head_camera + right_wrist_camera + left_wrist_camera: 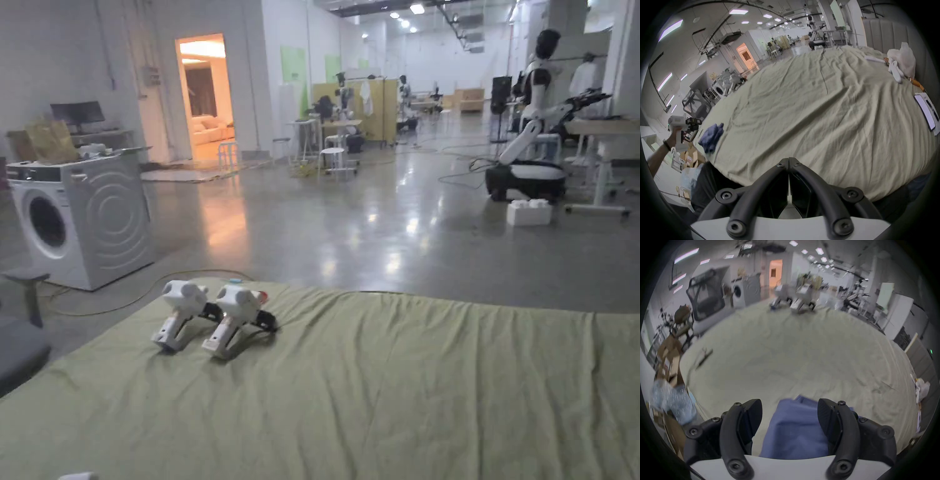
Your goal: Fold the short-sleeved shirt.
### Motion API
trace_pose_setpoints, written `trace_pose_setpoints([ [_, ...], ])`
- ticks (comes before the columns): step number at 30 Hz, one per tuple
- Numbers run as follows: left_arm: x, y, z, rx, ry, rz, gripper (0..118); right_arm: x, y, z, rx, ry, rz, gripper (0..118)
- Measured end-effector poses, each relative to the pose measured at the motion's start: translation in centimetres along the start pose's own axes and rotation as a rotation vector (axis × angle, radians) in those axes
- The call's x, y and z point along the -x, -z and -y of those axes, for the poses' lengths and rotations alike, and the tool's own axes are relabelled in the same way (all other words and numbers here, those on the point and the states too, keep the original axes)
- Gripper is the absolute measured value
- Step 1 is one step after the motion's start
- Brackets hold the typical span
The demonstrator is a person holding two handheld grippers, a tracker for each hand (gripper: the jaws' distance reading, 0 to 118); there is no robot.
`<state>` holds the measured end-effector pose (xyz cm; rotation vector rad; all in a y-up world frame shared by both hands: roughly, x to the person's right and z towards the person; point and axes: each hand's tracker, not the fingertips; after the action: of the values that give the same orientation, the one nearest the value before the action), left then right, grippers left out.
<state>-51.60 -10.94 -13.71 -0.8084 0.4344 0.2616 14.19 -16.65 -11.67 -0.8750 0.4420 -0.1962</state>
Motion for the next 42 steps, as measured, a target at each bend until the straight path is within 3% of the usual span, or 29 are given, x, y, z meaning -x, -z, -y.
trace_pose_setpoints([
  [2, -2.0, -3.7, -0.9, -0.103, 0.103, 0.023, 76, -0.5, -0.8, -1.7, -0.061, 0.033, -0.032, 0],
  [6, -7.3, -13.5, -1.6, -0.415, 0.248, 0.158, 76, 1.0, -4.4, -6.4, -0.261, -0.098, 0.047, 0],
  [10, -13.9, -22.1, 0.8, -0.757, 0.248, 0.259, 76, 2.9, -8.4, -9.8, -0.466, -0.168, 0.08, 0],
  [13, -18.1, -25.6, 2.8, -0.855, 0.269, 0.291, 74, 4.1, -10.8, -11.1, -0.592, -0.2, 0.105, 0],
  [16, -20.7, -26.7, 4.1, -0.879, 0.318, 0.275, 65, 5.7, -12.6, -11.3, -0.671, -0.275, 0.182, 0],
  [18, -22.2, -27.6, 5.0, -0.858, 0.336, 0.191, 57, 6.8, -13.8, -11.1, -0.712, -0.306, 0.241, 0],
  [20, -22.4, -27.6, 5.8, -0.884, 0.335, 0.185, 33, 7.3, -14.6, -10.5, -0.756, -0.301, 0.239, 0],
  [22, -22.3, -28.4, 6.4, -0.866, 0.328, 0.234, 18, 7.4, -15.2, -10.2, -0.76, -0.275, 0.205, 0],
  [23, -22.1, -28.6, 6.5, -0.856, 0.335, 0.256, 5, 7.3, -15.3, -9.9, -0.76, -0.271, 0.194, 0],
  [24, -22.0, -28.8, 6.9, -0.85, 0.345, 0.256, 1, 7.3, -15.3, -9.6, -0.762, -0.273, 0.185, 0],
  [42, -21.2, -28.6, 8.6, -0.809, 0.322, 0.306, 0, 6.3, -15.4, -8.0, -0.764, -0.219, 0.207, 0],
])
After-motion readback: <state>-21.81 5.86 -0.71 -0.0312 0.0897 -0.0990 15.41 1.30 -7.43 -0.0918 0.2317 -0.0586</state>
